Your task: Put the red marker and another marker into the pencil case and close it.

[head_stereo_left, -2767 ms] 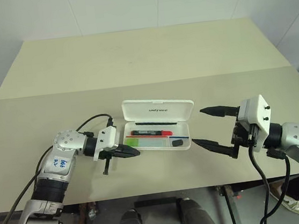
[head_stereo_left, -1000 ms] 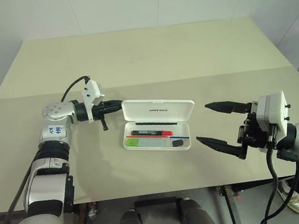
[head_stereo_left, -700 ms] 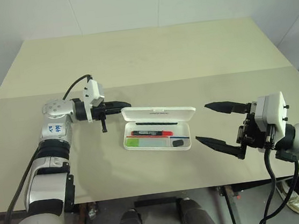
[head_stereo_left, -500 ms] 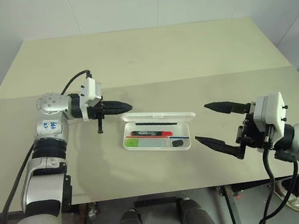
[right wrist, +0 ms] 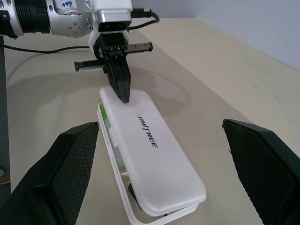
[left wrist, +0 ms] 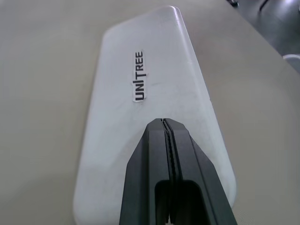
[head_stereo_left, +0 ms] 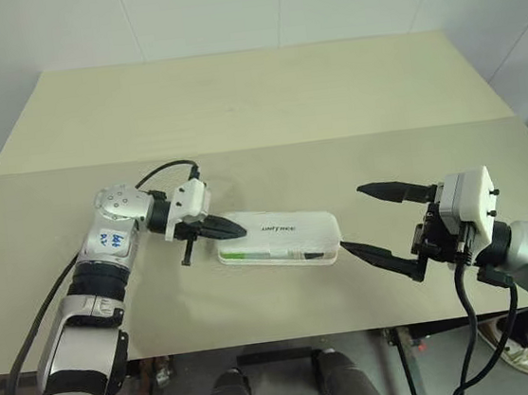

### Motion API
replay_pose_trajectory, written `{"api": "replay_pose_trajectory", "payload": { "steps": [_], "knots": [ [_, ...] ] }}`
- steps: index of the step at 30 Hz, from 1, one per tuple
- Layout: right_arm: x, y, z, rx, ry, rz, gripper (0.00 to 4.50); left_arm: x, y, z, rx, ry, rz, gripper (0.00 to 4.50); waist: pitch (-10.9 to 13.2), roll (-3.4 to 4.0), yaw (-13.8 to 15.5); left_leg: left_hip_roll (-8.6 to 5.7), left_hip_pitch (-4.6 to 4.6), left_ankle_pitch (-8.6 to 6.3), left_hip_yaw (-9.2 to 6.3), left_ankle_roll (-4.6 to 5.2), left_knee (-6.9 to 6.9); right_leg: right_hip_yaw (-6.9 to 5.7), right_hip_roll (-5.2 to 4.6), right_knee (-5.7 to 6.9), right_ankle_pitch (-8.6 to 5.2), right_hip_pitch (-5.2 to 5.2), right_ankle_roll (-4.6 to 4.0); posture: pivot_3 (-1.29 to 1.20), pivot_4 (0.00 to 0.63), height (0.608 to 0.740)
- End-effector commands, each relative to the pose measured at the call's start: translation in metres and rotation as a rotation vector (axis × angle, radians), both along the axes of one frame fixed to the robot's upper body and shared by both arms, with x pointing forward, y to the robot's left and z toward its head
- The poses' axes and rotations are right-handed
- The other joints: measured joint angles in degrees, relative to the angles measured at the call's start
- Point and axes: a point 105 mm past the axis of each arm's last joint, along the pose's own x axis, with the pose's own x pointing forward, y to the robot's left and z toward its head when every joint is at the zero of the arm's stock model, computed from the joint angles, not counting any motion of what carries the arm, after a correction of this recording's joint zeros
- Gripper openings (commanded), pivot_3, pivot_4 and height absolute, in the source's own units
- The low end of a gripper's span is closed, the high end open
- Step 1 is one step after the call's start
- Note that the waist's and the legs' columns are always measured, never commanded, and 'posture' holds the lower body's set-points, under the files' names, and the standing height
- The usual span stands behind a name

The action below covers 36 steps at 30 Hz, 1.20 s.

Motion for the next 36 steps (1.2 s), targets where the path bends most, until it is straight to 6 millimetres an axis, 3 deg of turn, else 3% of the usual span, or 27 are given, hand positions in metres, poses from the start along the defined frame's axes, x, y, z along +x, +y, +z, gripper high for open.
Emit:
{"api": "replay_pose_trajectory", "payload": {
  "steps": [1, 9, 17, 22, 27, 35, 36],
  "knots": [
    [-0.006, 0.005, 0.008, 0.003, -0.058, 0.013, 4.5, 0.0, -0.007, -0.005, 0.026, -0.011, 0.0, 0.04, 0.0, 0.0, 0.01, 0.0, 0.0, 0.0, 0.0, 0.0, 0.01, 0.0, 0.0, 0.0, 0.0, 0.0, 0.0, 0.0, 0.15, 0.74],
    [-0.004, 0.009, 0.012, 0.026, -0.084, 0.008, 4.5, 0.001, -0.023, -0.017, 0.083, 0.004, 0.012, 0.04, 0.0, 0.0, 0.02, 0.0, 0.03, 0.0, 0.0, 0.0, 0.03, 0.0, 0.0, 0.01, 0.0, 0.04, 0.0, 0.0, 0.15, 0.74],
    [-0.003, 0.011, 0.012, 0.032, -0.092, 0.006, 4.5, 0.001, -0.031, -0.014, 0.166, 0.045, 0.01, 0.04, -0.01, -0.01, 0.02, -0.01, 0.05, 0.0, 0.0, 0.0, 0.07, 0.01, 0.0, 0.02, 0.0, 0.08, 0.0, 0.0, 0.15, 0.74],
    [-0.002, 0.011, 0.011, 0.042, -0.085, 0.002, 4.5, -0.005, -0.033, -0.006, 0.119, 0.083, -0.004, 0.04, -0.01, -0.01, 0.0, -0.01, 0.06, 0.0, 0.0, 0.0, 0.03, 0.02, 0.0, 0.02, -0.01, 0.07, -0.02, 0.0, 0.15, 0.74],
    [-0.001, 0.009, 0.007, 0.035, -0.059, 0.004, 4.5, -0.009, -0.019, 0.004, 0.073, 0.098, 0.001, 0.04, -0.01, -0.01, -0.12, -0.01, 0.06, 0.0, 0.0, 0.0, -0.01, 0.02, 0.0, 0.03, -0.01, 0.04, -0.02, 0.0, 0.15, 0.74],
    [0.005, 0.0, 0.003, 0.021, -0.032, 0.004, 4.5, -0.022, 0.014, 0.042, -0.12, 0.114, -0.003, 0.04, -0.01, 0.0, -0.06, 0.0, 0.04, 0.0, 0.0, 0.0, 0.01, 0.01, 0.0, 0.03, -0.02, 0.02, -0.04, 0.0, 0.15, 0.74],
    [0.005, -0.001, 0.002, 0.018, -0.028, 0.004, 4.5, -0.022, 0.016, 0.047, -0.145, 0.102, 0.012, 0.2, -0.01, -0.01, 0.01, 0.0, 0.04, 0.0, 0.0, 0.0, 0.0, 0.01, 0.0, 0.04, -0.02, 0.02, -0.04, 0.0, 0.15, 0.74]
  ]
}}
